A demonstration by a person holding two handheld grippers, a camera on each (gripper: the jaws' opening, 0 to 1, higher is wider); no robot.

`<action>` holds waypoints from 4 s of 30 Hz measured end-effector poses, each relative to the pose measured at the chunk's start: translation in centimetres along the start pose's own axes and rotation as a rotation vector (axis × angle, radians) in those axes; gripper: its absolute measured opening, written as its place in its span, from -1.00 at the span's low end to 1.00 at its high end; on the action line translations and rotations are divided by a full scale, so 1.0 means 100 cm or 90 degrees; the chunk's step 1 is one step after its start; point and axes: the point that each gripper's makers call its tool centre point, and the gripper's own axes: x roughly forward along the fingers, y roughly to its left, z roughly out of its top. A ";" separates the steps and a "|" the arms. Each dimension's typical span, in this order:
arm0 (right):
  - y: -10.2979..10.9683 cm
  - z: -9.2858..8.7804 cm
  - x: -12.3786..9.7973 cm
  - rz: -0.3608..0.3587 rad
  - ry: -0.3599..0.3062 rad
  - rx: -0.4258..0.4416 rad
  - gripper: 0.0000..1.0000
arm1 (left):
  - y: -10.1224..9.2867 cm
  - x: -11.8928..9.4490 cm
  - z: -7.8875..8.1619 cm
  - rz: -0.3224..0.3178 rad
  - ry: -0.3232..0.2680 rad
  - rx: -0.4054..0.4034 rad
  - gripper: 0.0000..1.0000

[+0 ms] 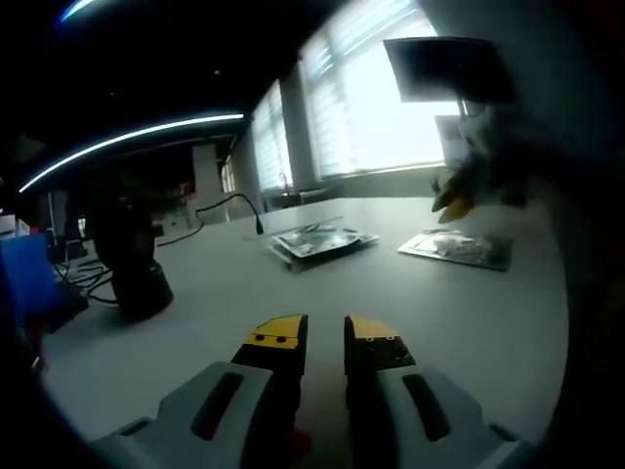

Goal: Clip sheet goods on table flip sheet goods clip sheet goods scan sheet goods put sheet goods back to table

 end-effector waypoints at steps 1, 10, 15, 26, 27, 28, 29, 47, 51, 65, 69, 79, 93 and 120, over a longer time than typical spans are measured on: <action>0.001 0.000 0.000 0.002 0.002 0.000 -0.67 | 0.000 0.000 0.000 0.000 0.000 0.000 -0.85; 0.004 -0.009 0.007 0.028 0.026 0.014 -0.65 | -0.001 0.000 0.000 -0.004 0.002 -0.002 -0.84; 0.003 -0.013 0.009 0.035 0.036 0.026 -0.63 | -0.002 0.000 0.000 -0.006 0.002 -0.003 -0.84; 0.005 -0.018 0.018 0.074 0.059 0.059 -0.59 | -0.003 0.000 -0.001 -0.006 0.005 -0.006 -0.84; 0.006 -0.019 0.017 0.078 0.061 0.067 -0.59 | -0.002 0.000 -0.001 -0.006 0.006 -0.006 -0.84; 0.007 -0.019 0.017 0.082 0.062 0.068 -0.59 | -0.002 0.000 -0.001 -0.006 0.006 -0.006 -0.84; 0.008 -0.019 0.017 0.085 0.064 0.071 -0.58 | -0.003 -0.001 -0.001 -0.006 0.005 -0.006 -0.84; 0.011 -0.024 0.020 0.153 0.101 0.157 -0.59 | -0.003 -0.001 -0.001 -0.007 0.005 -0.011 -0.84; 0.012 -0.026 0.020 0.162 0.100 0.181 -0.57 | -0.002 -0.001 -0.001 -0.006 0.006 -0.010 -0.84; 0.015 -0.025 0.021 0.176 0.092 0.177 -0.67 | -0.001 0.000 -0.001 -0.005 0.006 -0.010 -0.84; 0.015 -0.025 0.021 0.171 0.088 0.173 -0.71 | 0.000 0.000 -0.002 -0.004 0.007 -0.011 -0.84; 0.022 -0.022 0.019 0.174 0.078 0.144 -0.91 | -0.001 -0.001 -0.002 -0.001 0.010 -0.008 -0.84; 0.028 -0.016 0.015 0.137 0.081 0.034 -1.00 | -0.001 -0.001 -0.003 0.000 0.012 -0.004 -0.84; 0.029 -0.007 -0.006 0.091 0.067 0.048 -1.00 | -0.009 -0.002 -0.002 0.000 0.013 0.012 -0.84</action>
